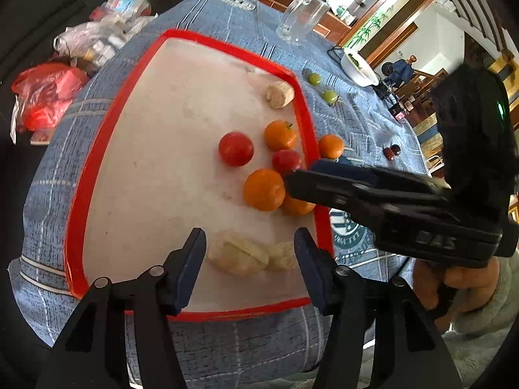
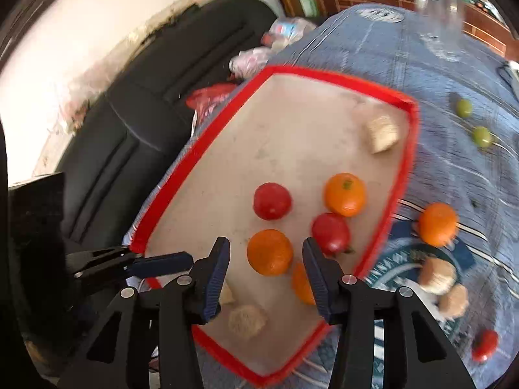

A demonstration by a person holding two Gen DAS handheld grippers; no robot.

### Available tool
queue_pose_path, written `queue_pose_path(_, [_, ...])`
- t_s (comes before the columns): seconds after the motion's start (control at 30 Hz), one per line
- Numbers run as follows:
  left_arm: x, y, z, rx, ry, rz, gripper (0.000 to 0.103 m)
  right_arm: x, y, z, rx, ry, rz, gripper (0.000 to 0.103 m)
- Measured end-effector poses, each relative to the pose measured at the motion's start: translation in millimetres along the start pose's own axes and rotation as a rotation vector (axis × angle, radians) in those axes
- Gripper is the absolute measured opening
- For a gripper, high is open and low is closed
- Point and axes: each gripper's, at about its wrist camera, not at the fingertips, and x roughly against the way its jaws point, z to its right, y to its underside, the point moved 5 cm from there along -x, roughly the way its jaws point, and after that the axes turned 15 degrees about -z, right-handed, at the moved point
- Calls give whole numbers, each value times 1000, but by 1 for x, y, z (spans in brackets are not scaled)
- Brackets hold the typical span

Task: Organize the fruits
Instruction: 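Grasp a round beige slice with the left tool while the right tool grasps a red tomato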

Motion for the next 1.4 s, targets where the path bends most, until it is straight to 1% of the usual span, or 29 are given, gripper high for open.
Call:
queue_pose_path(0.1, [5,-3,9,-24,-13,24,55,22,22,24,-53,8,37,48])
queue_pose_path(0.2, [7,-8,24,-62,-21,38,55,40,45,55,-130,24,60,48])
queue_pose_path(0.27, [6,-11,33,-85,-27,40,55,48,63,77,-199,27,71,50])
queue_pose_path(0.47, [-10,-22,77,-184,-9,9,55,67,98,126,-343,53,100,50])
queue_pose_path(0.53, [-14,-26,89,-212,-1,0,55,71,107,139,-383,79,107,50])
queue_pose_path(0.57, [-16,-28,96,-224,6,-5,55,72,111,144,-394,86,103,48])
queue_pose_path(0.6, [-19,-31,103,-234,11,-13,55,71,113,150,-409,98,95,47])
queue_pose_path(0.67, [-25,-37,113,-241,17,-27,55,69,115,158,-435,104,87,40])
queue_pose_path(0.7, [-28,-39,117,-241,19,-32,55,69,117,160,-442,107,85,39])
queue_pose_path(0.87, [-49,-46,132,-237,30,-89,55,64,120,172,-451,156,60,39])
queue_pose_path(1.03, [-65,-44,146,-260,44,-140,55,54,115,181,-463,188,20,39])
queue_pose_path(1.1, [-74,-41,151,-268,44,-163,55,52,113,182,-461,173,20,39])
queue_pose_path(1.2, [-86,-39,155,-259,53,-200,55,49,108,180,-434,190,11,39])
queue_pose_path(1.3, [-94,-42,154,-246,61,-205,55,44,102,179,-409,190,2,39])
queue_pose_path(1.4, [-100,-49,149,-202,78,-206,52,43,98,176,-375,213,3,39])
